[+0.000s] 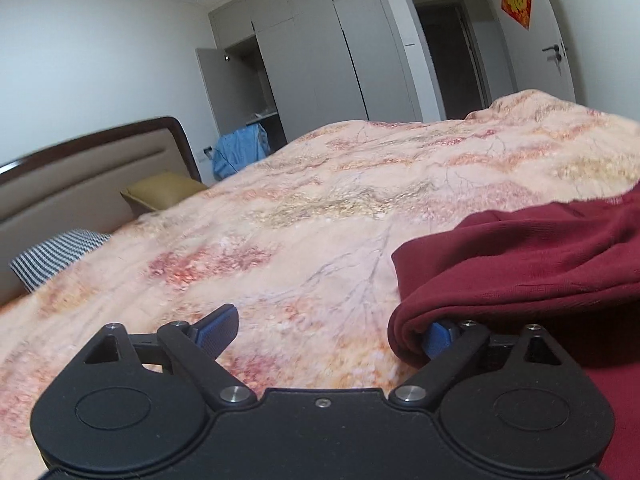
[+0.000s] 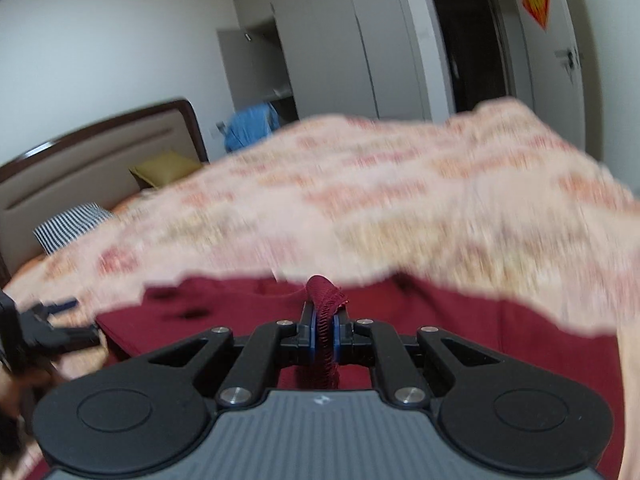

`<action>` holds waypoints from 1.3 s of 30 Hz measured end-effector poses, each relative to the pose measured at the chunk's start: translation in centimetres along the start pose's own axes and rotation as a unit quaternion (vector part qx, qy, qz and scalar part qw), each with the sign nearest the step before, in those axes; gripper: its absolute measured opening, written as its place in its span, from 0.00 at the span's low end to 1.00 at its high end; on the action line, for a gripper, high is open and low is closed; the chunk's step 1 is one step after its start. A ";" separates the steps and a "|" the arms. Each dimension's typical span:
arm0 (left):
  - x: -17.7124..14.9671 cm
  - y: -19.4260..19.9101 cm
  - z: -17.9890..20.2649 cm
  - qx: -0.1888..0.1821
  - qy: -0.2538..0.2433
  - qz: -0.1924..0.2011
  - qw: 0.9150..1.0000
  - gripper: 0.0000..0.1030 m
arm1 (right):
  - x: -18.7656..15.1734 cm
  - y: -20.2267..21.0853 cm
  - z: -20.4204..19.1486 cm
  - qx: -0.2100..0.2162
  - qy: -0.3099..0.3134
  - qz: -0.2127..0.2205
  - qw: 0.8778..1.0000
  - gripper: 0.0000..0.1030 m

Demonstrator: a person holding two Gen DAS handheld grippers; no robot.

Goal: Fold small clothes
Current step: 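Lay the held sleeve across the sweater body and open the right gripper, then grasp the folded sweater edge with the left gripper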

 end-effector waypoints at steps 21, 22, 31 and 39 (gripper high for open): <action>1.5 4.1 -2.1 -0.189 0.155 -0.034 0.969 0.97 | -7.3 2.8 -1.4 -0.050 0.084 -0.005 0.995 0.99; 2.1 3.2 -2.1 -0.187 0.165 -0.037 0.968 0.97 | -7.6 2.9 -1.7 -0.053 0.092 -0.001 0.994 1.00; 3.5 -8.4 -2.7 -0.178 0.278 -0.141 0.933 0.81 | -9.6 2.2 -3.1 -0.066 0.131 0.014 0.989 1.00; 4.6 -10.0 -1.5 -0.235 0.276 -0.135 0.922 0.13 | -10.0 2.2 -2.0 -0.051 0.110 0.013 0.993 1.00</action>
Point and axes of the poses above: each gripper's, at about its wrist camera, not at the fingertips, and y roughly against the way its jaws point, z to its right, x to its top, the point moved 3 cm from there along -y, roughly the way its jaws point, and after that the axes turned 7 degrees about -x, right-handed, at the moved point
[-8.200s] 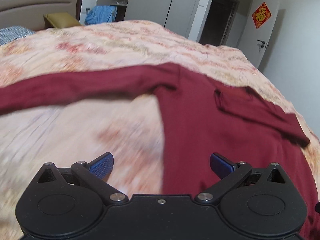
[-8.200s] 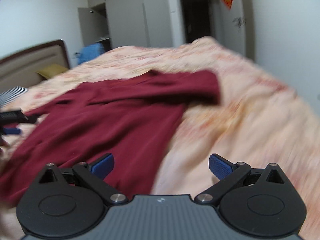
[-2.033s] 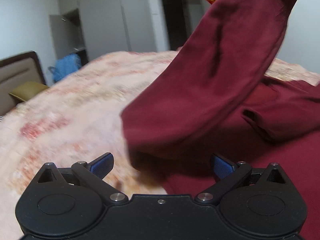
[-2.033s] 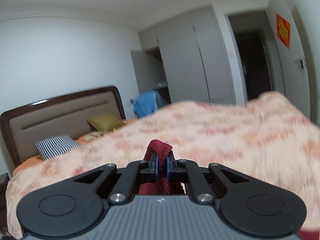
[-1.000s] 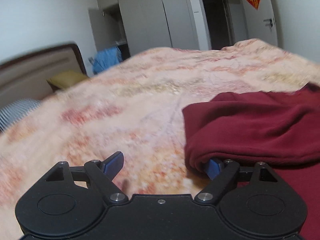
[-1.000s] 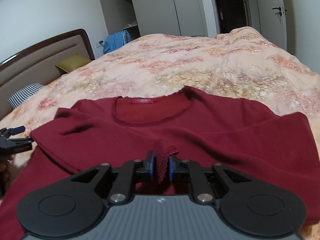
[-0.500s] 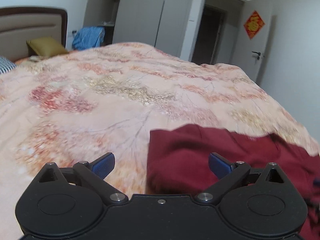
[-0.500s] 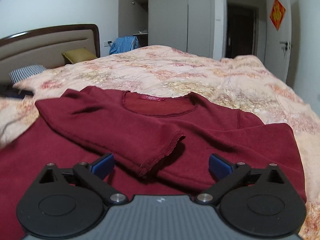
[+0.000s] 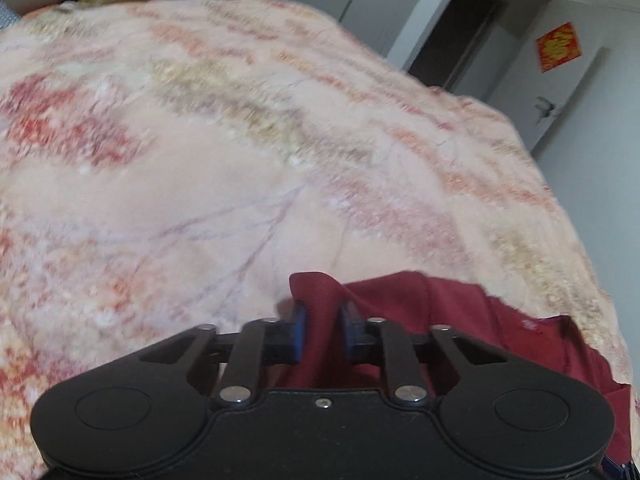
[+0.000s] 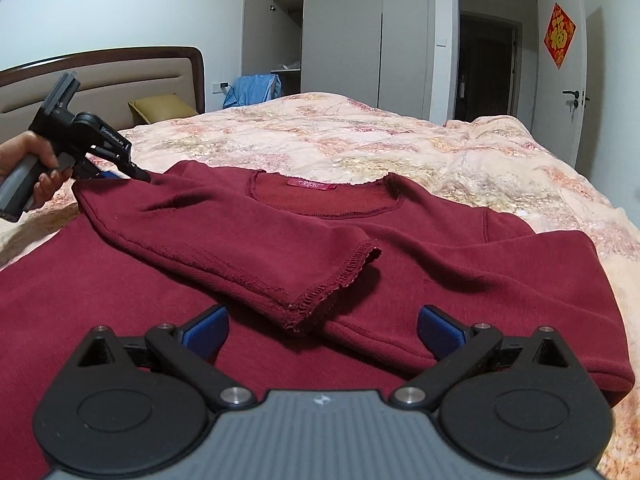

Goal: Fold small clothes
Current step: 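Grasp the folded sweater edge with the left gripper, then fold the held side edge over the body and open the left gripper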

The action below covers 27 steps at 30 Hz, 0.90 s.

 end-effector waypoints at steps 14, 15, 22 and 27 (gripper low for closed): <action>-2.7 4.0 -2.9 -0.042 0.020 0.028 0.999 0.62 | -0.1 -0.1 -0.1 -0.003 0.004 -0.001 1.000 1.00; -3.1 4.3 -2.9 -0.043 0.016 0.022 0.999 0.62 | -0.1 -0.1 -0.1 -0.004 0.004 -0.002 1.000 1.00; -6.6 7.0 -3.4 -0.039 0.014 -0.006 0.999 0.42 | -0.1 -0.3 -0.2 -0.007 0.008 -0.003 1.000 1.00; -8.5 7.4 -3.7 -0.021 0.005 0.009 1.000 0.33 | -0.2 -0.5 -0.4 -0.010 0.012 -0.003 1.000 1.00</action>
Point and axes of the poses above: each gripper's, at about its wrist camera, not at the fingertips, and y roughly against the way its jaws point, z to its right, x to its top, the point moved 3 cm from there along -y, roughly the way its jaws point, and after that the axes turned 7 degrees about -x, right-handed, at the moved point
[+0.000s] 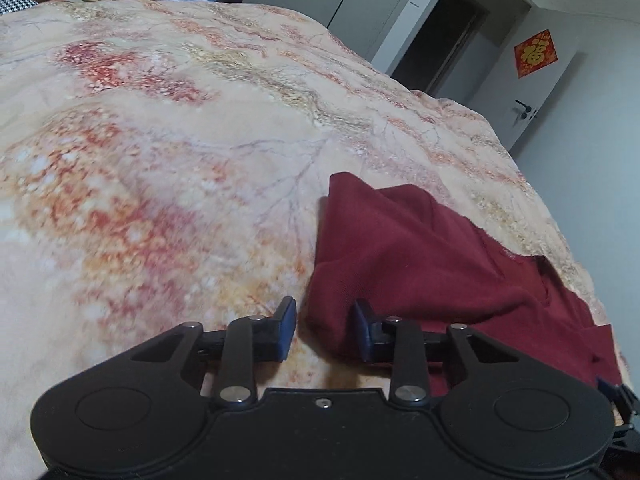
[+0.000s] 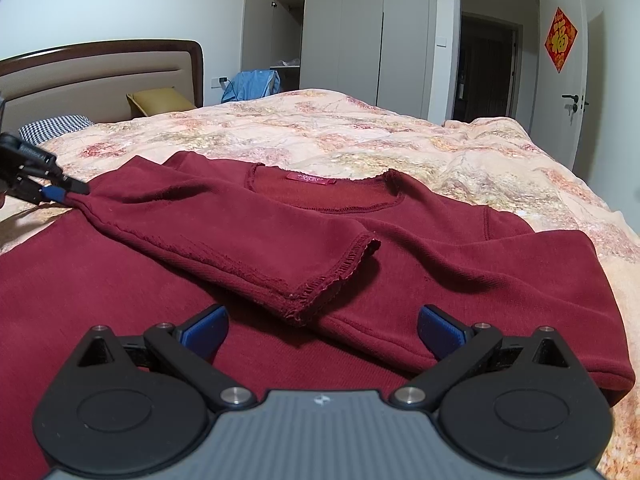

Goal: Fold small clothes
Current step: 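Fold the held side edge over the body and open the left gripper, then move both grippers to the two corners of the sweater hem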

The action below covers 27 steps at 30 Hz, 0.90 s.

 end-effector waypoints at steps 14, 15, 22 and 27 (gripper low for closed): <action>-1.1 3.1 1.8 0.013 -0.011 0.024 1.000 0.71 | 0.1 0.2 -0.2 -0.008 0.010 0.001 1.000 1.00; -1.3 3.8 2.3 0.014 -0.020 0.025 0.999 0.74 | 0.1 0.6 -0.1 -0.009 0.009 0.000 1.000 1.00; -4.7 8.5 5.8 0.024 -0.093 0.027 0.995 0.96 | -1.0 6.0 -0.1 -0.002 0.033 -0.003 0.999 1.00; -8.3 11.7 8.1 0.034 -0.135 0.027 0.990 0.99 | -3.1 10.8 -0.7 -0.019 0.070 0.000 0.997 1.00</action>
Point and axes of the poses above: each gripper's, at about its wrist camera, not at the fingertips, and y roughly against the way its jaws point, z to its right, x to its top, the point moved 3 cm from there along -y, roughly the way its jaws point, and after that the axes turned 7 degrees about -x, right-handed, at the moved point
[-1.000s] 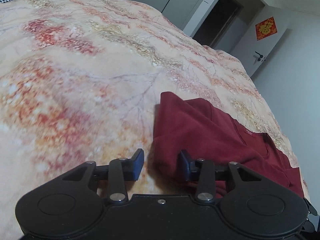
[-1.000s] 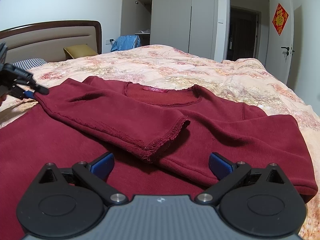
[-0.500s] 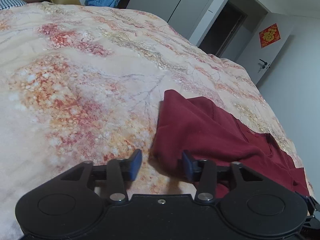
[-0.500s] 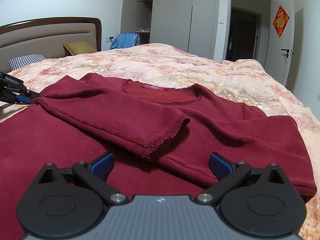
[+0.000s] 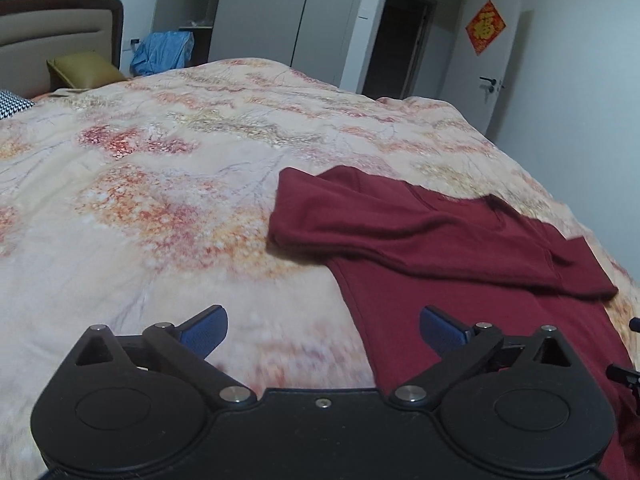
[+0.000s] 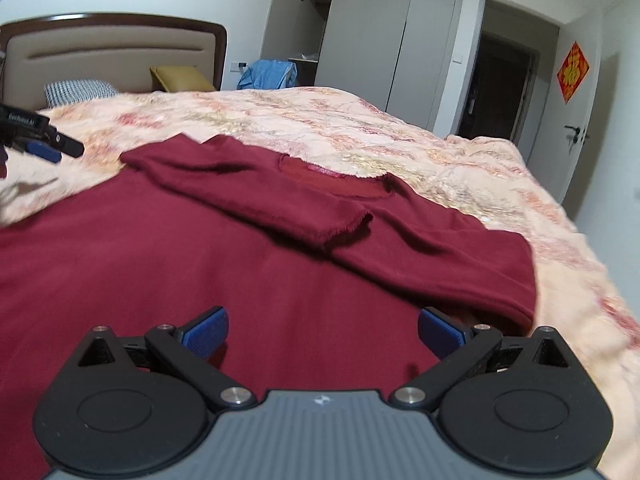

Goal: Fold small clothes
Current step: 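Move both grippers to the two corners of the sweater hem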

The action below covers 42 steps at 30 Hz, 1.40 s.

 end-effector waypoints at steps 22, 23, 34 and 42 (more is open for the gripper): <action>-10.6 8.5 3.8 0.019 -0.050 -0.053 0.997 0.99 | -10.8 14.6 1.6 -0.105 -0.013 -0.029 0.994 1.00; -10.7 8.9 3.9 0.016 -0.046 -0.050 0.998 0.99 | -10.8 15.3 1.3 -0.107 -0.001 -0.014 0.994 1.00; -11.4 11.0 8.2 -0.027 -0.073 -0.022 0.997 0.99 | -10.5 16.5 -8.0 -0.018 0.228 0.077 0.971 1.00; -12.4 10.9 11.6 -0.082 -0.144 -0.022 0.986 0.99 | -10.2 13.4 -10.8 -0.014 0.262 0.074 0.962 0.98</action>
Point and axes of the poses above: each gripper's, at about its wrist camera, not at the fingertips, and y roughly against the way its jaws point, z to its right, x to its top, the point moved 3 cm from there along -y, roughly the way its jaws point, and after that the axes turned 7 degrees about -x, right-handed, at the moved point
